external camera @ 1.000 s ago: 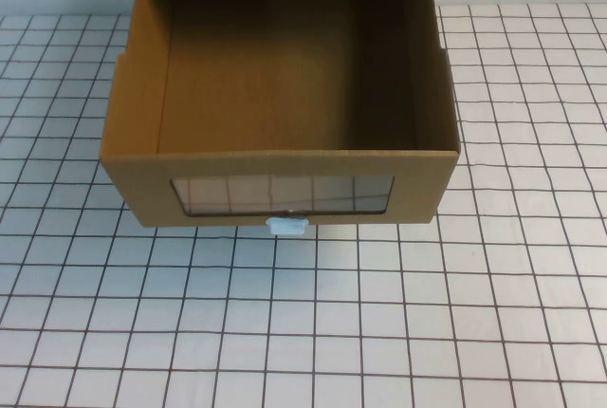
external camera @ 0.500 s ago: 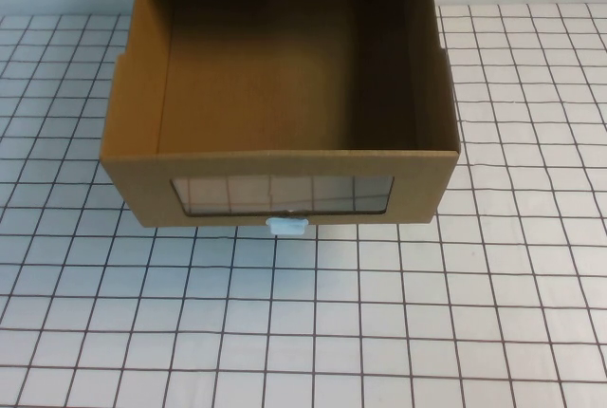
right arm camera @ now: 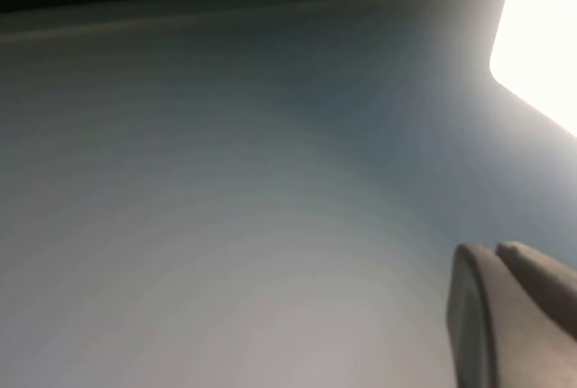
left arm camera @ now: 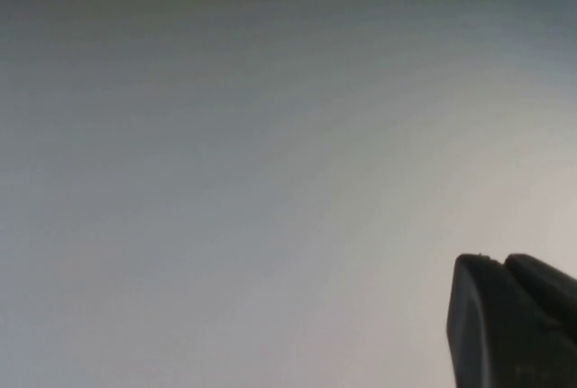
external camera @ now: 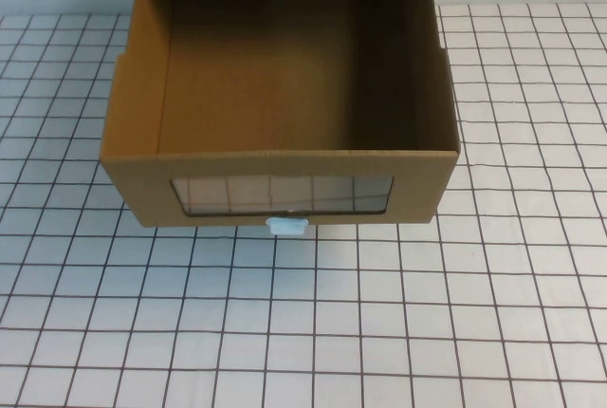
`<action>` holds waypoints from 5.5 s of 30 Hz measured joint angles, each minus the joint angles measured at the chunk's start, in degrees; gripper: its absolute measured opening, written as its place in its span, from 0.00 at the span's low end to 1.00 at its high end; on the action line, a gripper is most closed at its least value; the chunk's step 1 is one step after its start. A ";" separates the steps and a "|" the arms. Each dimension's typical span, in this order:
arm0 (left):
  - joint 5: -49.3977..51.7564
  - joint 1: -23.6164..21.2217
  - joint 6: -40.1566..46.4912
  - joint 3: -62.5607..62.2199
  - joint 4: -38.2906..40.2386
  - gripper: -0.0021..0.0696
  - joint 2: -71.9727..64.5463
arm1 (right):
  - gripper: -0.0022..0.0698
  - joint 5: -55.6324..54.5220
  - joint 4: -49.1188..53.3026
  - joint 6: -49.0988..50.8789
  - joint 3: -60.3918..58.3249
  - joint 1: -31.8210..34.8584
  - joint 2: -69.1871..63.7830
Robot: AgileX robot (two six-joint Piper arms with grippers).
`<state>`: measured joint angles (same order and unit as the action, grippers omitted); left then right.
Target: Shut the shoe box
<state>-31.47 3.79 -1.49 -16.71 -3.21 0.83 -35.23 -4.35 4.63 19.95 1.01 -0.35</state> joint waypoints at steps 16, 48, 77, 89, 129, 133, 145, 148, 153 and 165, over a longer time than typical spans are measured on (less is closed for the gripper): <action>26.02 0.00 -4.59 -18.27 12.07 0.02 -18.17 | 0.01 9.75 10.73 12.89 18.60 0.00 -19.55; 62.27 2.87 19.59 -47.34 26.98 0.02 -57.14 | 0.01 72.21 -32.35 -24.41 37.21 -0.26 -55.88; 93.98 2.87 34.78 -101.57 50.32 0.02 -108.16 | 0.01 82.59 -23.44 -31.38 50.76 -45.12 -71.87; 91.66 2.87 34.07 -102.04 52.05 0.02 -114.07 | 0.01 75.82 -26.01 -31.38 50.76 -51.81 -85.39; 91.86 2.87 34.07 -102.24 52.31 0.02 -114.20 | 0.01 65.03 -26.52 -31.49 87.23 -38.07 -120.28; 91.86 2.87 34.07 -102.24 52.31 0.02 -114.20 | 0.01 65.45 -26.88 -31.49 90.62 -36.89 -122.06; 92.57 2.87 34.07 -102.24 52.44 0.02 -114.20 | 0.01 68.07 -26.51 -35.41 91.41 -37.05 -122.06; 92.65 2.87 34.07 -102.24 52.44 0.02 -114.20 | 0.01 66.64 -25.17 -35.36 91.41 -37.94 -121.13; 92.81 2.87 34.07 -102.29 52.31 0.02 -114.20 | 0.01 64.61 -21.23 -33.86 91.41 -39.52 -118.73; 93.72 2.32 34.07 -102.37 52.64 0.02 -114.20 | 0.01 68.00 -6.15 -25.03 91.94 -39.85 -116.88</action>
<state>62.25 6.11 32.58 -119.08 49.42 -113.37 32.77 -10.50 -20.40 111.90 -38.84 -117.24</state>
